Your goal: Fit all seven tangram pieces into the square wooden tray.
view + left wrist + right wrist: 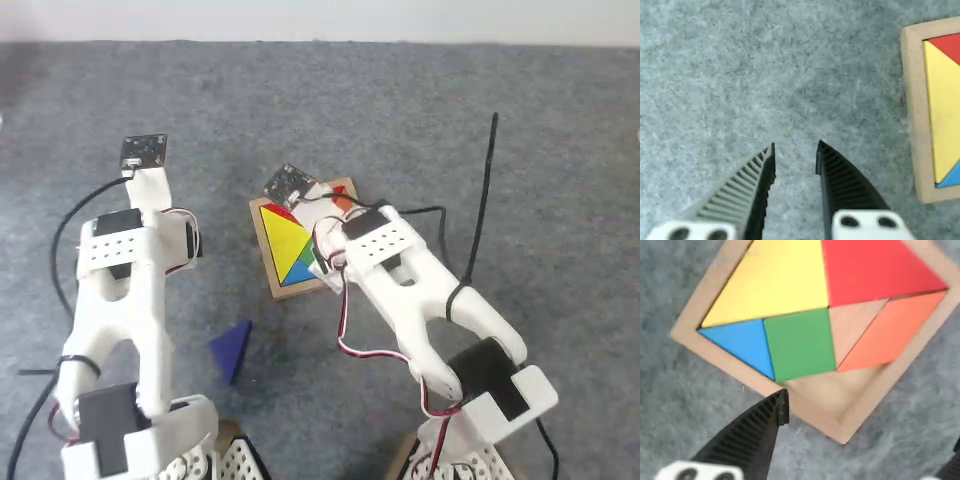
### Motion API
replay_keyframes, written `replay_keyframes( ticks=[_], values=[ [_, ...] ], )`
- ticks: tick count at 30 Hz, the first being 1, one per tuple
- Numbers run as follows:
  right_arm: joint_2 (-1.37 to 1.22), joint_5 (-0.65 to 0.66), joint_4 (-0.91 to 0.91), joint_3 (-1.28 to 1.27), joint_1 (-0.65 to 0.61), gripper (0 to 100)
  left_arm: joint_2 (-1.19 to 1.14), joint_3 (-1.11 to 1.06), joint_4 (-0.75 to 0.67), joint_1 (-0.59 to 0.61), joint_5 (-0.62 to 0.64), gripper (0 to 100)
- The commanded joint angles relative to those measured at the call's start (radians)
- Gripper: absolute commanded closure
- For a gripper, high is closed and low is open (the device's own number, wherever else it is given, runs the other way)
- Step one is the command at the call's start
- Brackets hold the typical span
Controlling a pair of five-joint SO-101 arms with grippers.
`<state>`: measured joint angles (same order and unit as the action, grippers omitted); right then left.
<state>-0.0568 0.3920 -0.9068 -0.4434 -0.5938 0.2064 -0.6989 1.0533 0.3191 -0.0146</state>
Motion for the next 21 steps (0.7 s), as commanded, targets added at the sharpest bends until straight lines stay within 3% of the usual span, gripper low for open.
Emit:
replay_keyframes(
  ticks=[1, 5, 12, 15, 21],
  values=[
    [-0.008, 0.006, 0.007, 0.075, 0.010, 49.4, 0.008, 0.038, -0.008, 0.000, -0.018, 86],
    [0.045, -0.037, -0.067, 0.072, 0.016, 49.4, 0.025, 0.088, 0.126, -0.060, -0.110, 86],
    [0.504, -0.072, -0.163, -0.164, 0.084, 49.4, 0.221, 0.111, 0.416, -0.146, -0.267, 86],
    [0.605, -0.032, -0.223, -0.261, 0.162, 49.4, 0.261, 0.111, 0.532, -0.150, -0.341, 81],
    [0.630, 0.055, -0.194, -0.407, 0.306, 49.4, 0.114, 0.102, 0.598, -0.173, -0.408, 78]
  ],
)
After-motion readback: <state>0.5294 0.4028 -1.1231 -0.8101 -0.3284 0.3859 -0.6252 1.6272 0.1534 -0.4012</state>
